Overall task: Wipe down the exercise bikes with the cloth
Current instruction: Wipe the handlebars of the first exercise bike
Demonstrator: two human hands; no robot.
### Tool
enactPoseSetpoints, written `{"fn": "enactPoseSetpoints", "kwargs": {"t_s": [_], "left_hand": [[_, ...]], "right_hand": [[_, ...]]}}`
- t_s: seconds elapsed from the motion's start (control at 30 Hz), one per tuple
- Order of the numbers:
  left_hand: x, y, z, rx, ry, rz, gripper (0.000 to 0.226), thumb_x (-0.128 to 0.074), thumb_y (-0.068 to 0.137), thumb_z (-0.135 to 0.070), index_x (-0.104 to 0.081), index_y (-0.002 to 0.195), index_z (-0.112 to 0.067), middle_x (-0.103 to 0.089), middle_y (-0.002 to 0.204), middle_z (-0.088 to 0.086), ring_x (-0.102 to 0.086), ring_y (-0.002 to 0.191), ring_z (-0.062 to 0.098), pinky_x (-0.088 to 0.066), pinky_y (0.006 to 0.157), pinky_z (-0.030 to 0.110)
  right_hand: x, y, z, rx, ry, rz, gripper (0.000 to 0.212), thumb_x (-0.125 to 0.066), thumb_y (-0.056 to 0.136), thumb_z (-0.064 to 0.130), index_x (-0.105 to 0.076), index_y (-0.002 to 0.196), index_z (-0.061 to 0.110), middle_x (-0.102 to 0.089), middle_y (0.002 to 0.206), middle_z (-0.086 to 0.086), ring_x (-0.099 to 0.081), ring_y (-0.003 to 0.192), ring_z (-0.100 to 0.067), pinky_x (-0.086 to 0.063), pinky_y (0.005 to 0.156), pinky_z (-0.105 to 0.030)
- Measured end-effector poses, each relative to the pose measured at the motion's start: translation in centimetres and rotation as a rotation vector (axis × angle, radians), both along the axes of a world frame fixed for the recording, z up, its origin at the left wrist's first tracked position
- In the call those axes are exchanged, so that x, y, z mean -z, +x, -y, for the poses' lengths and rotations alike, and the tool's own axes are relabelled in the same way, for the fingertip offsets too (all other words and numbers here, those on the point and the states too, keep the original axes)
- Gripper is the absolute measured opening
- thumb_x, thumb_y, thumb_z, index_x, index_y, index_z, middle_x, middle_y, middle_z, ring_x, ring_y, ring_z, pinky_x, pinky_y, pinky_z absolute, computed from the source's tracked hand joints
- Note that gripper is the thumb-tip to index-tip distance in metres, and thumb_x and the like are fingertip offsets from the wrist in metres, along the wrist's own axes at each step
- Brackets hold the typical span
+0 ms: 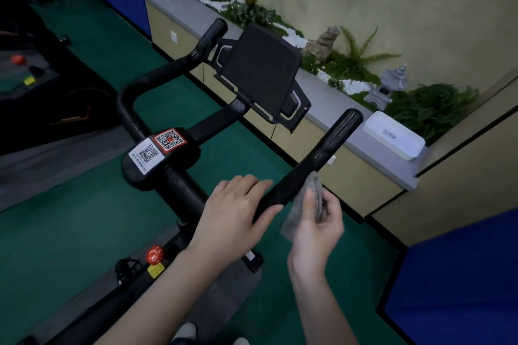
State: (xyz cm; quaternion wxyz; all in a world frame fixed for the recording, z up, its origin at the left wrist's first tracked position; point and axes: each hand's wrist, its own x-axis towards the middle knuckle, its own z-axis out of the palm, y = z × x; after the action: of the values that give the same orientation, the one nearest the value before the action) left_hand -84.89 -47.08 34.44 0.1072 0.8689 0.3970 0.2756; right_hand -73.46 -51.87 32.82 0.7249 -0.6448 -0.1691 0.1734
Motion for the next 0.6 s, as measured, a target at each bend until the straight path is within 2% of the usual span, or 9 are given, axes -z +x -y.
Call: {"fn": "enactPoseSetpoints", "kwargs": {"t_s": [0.07, 0.13, 0.23, 0.4, 0.5, 0.6], "left_hand": [[0.0, 0.9, -0.2, -0.019, -0.01, -0.004, 0.047, -0.041, 0.091, -0.053, -0.063, 0.114, -0.019, -0.063, 0.095, -0.006, -0.061, 0.086, 0.017, -0.049, 0.072, 0.032], [0.1, 1.3, -0.3, -0.039, -0.011, -0.005, 0.044, -0.042, 0.09, -0.053, -0.064, 0.111, -0.021, -0.063, 0.091, -0.007, -0.062, 0.082, 0.017, -0.05, 0.069, 0.032], [0.5, 1.4, -0.2, -0.061, 0.003, -0.007, 0.041, -0.042, 0.09, -0.053, -0.064, 0.109, -0.024, -0.063, 0.086, -0.009, -0.061, 0.078, 0.016, -0.05, 0.067, 0.032], [0.6, 1.4, -0.1, -0.083, 0.034, -0.002, 0.039, -0.043, 0.09, -0.052, -0.064, 0.108, -0.025, -0.062, 0.081, -0.012, -0.06, 0.072, 0.013, -0.048, 0.061, 0.028], [0.6, 1.4, -0.1, -0.083, 0.045, 0.006, 0.038, -0.043, 0.09, -0.052, -0.064, 0.108, -0.026, -0.063, 0.081, -0.012, -0.06, 0.072, 0.012, -0.048, 0.06, 0.027], [0.8, 1.4, -0.1, -0.094, 0.056, 0.014, 0.038, -0.044, 0.089, -0.052, -0.065, 0.106, -0.025, -0.062, 0.079, -0.012, -0.06, 0.07, 0.013, -0.047, 0.058, 0.027]], "right_hand": [[0.2, -0.2, -0.3, 0.026, -0.004, 0.092, 0.014, -0.064, 0.081, 0.035, -0.064, 0.091, 0.046, -0.063, 0.11, -0.011, -0.061, 0.106, -0.024, -0.049, 0.094, -0.049], [0.5, 0.1, -0.6, 0.028, 0.004, 0.083, 0.016, -0.065, 0.08, 0.037, -0.063, 0.091, 0.048, -0.061, 0.115, -0.01, -0.059, 0.111, -0.023, -0.047, 0.097, -0.052], [0.7, 0.7, -0.6, -0.026, 0.016, 0.056, 0.015, -0.064, 0.082, 0.03, -0.064, 0.09, 0.043, -0.066, 0.11, -0.01, -0.062, 0.106, -0.026, -0.049, 0.094, -0.053], [-0.1, 3.7, -1.5, -0.042, -0.047, 0.237, 0.011, -0.064, 0.08, 0.039, -0.066, 0.089, 0.033, -0.066, 0.102, -0.011, -0.064, 0.097, -0.025, -0.053, 0.087, -0.048], [-0.6, 4.4, -2.4, 0.025, -0.081, 0.316, 0.007, -0.069, 0.084, 0.02, -0.068, 0.091, 0.02, -0.064, 0.101, -0.006, -0.06, 0.094, -0.015, -0.05, 0.085, -0.03], [-0.8, 3.0, -1.5, -0.052, -0.087, 0.598, 0.011, -0.069, 0.083, 0.003, -0.072, 0.094, 0.003, -0.06, 0.1, -0.008, -0.058, 0.092, -0.012, -0.044, 0.082, -0.01]]}}
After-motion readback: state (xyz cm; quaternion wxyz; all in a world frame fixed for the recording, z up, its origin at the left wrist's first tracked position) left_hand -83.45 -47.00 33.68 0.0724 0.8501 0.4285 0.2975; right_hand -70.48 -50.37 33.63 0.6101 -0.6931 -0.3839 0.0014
